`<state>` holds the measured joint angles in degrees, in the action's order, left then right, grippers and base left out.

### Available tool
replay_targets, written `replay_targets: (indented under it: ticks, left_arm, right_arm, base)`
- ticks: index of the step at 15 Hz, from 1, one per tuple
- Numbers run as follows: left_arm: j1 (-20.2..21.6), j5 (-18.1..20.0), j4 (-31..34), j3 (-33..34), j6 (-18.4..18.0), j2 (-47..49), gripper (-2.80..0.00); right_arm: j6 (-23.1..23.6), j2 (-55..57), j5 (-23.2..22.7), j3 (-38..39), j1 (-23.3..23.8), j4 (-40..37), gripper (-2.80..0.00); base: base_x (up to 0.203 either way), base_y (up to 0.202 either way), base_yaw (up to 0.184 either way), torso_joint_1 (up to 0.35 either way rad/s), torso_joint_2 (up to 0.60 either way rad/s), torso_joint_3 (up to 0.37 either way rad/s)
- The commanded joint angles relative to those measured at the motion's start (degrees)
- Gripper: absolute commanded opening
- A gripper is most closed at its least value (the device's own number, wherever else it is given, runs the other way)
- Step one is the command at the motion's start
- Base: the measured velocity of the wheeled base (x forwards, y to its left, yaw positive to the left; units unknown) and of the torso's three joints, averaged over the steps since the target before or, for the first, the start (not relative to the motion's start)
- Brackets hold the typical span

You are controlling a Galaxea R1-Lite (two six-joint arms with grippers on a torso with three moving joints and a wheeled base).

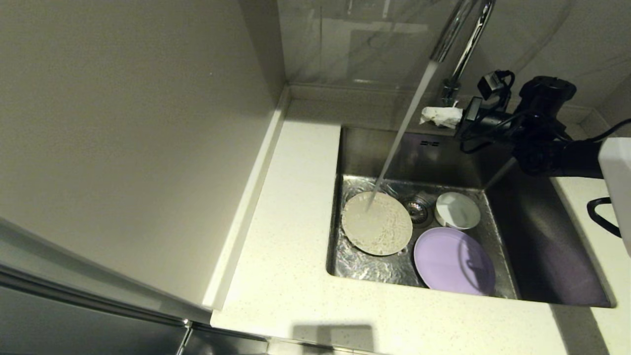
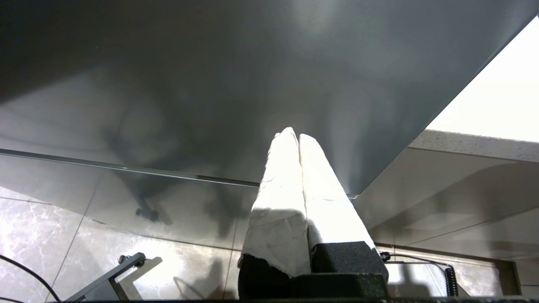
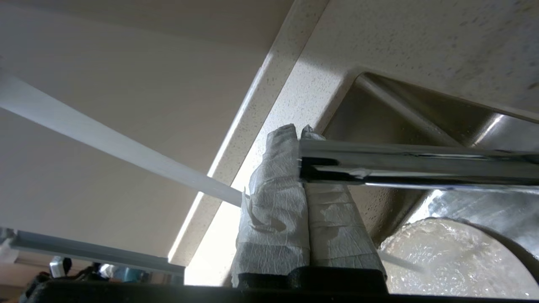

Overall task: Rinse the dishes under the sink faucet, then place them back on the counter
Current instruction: Turn off the faucet

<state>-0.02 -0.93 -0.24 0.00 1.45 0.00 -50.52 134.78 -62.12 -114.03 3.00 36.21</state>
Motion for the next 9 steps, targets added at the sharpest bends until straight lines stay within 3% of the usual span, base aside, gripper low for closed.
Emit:
replay_targets:
  ticks: [1, 9]
  left_arm:
    - [0.0, 0.0, 0.0, 0.0, 0.0, -0.2, -2.80]
    - [0.0, 0.0, 0.0, 0.0, 0.0, -0.2, -2.80]
  right_arm:
    - [-0.3, 1.1, -0.4, 0.0, -0.5, 1.6, -2.80]
    - [-1.3, -0.2, -0.3, 0.1, 3.0, -0.3, -2.80]
  base:
    - [0.000, 0.000, 0.000, 0.000, 0.00, 0.000]
    - [0.000, 0.000, 0.000, 0.000, 0.00, 0.000]
